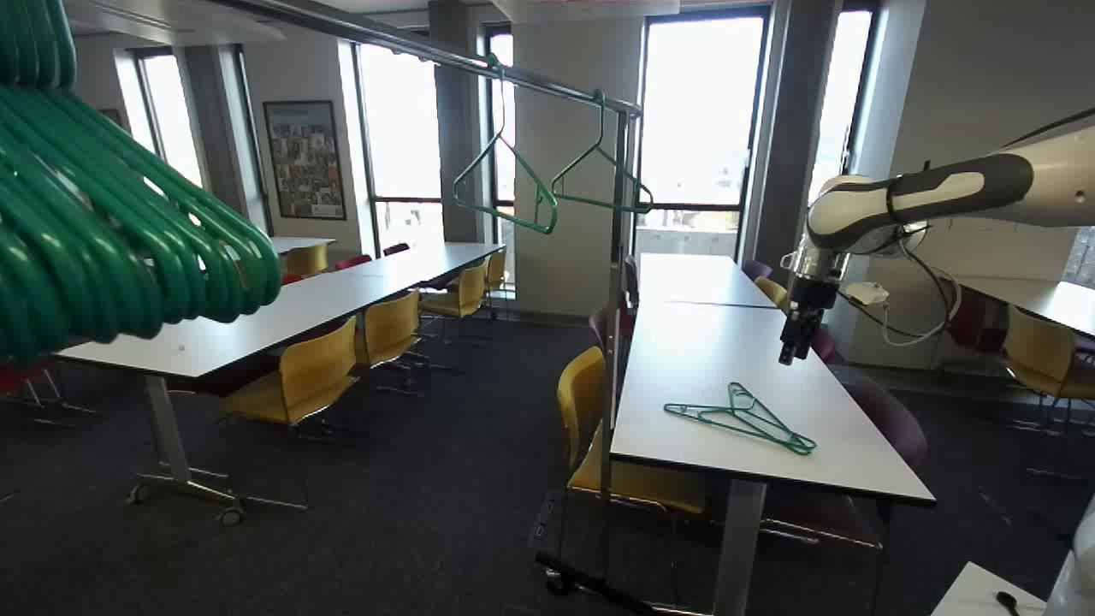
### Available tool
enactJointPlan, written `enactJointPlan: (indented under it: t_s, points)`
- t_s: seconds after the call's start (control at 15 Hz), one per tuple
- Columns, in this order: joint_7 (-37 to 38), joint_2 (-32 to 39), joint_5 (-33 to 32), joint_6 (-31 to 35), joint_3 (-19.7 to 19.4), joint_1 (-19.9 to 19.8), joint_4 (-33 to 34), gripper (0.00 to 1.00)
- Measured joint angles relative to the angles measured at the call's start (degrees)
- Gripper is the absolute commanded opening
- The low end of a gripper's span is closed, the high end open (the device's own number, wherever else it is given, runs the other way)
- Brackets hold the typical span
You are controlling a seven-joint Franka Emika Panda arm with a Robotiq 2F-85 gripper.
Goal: Put the coat hanger on the rack
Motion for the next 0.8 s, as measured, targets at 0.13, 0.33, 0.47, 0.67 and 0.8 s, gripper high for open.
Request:
enactJointPlan:
  t_s: [0.13, 0.33, 0.47, 0.67, 0.8]
  points:
    - [0.0, 0.1, 0.0, 0.0, 0.2, -0.2, 0.0, 1.0]
    - [-0.2, 2.0, 0.0, 0.7, 0.2, -0.9, 0.5, 1.0]
    - [-1.6, 5.3, 0.0, 2.9, -0.2, -1.8, 1.8, 1.0]
    - [-6.0, 12.9, 1.0, 4.8, -1.3, -3.9, 6.0, 1.0]
    - [-9.8, 18.5, 2.5, 4.8, -1.4, -5.7, 9.9, 1.0]
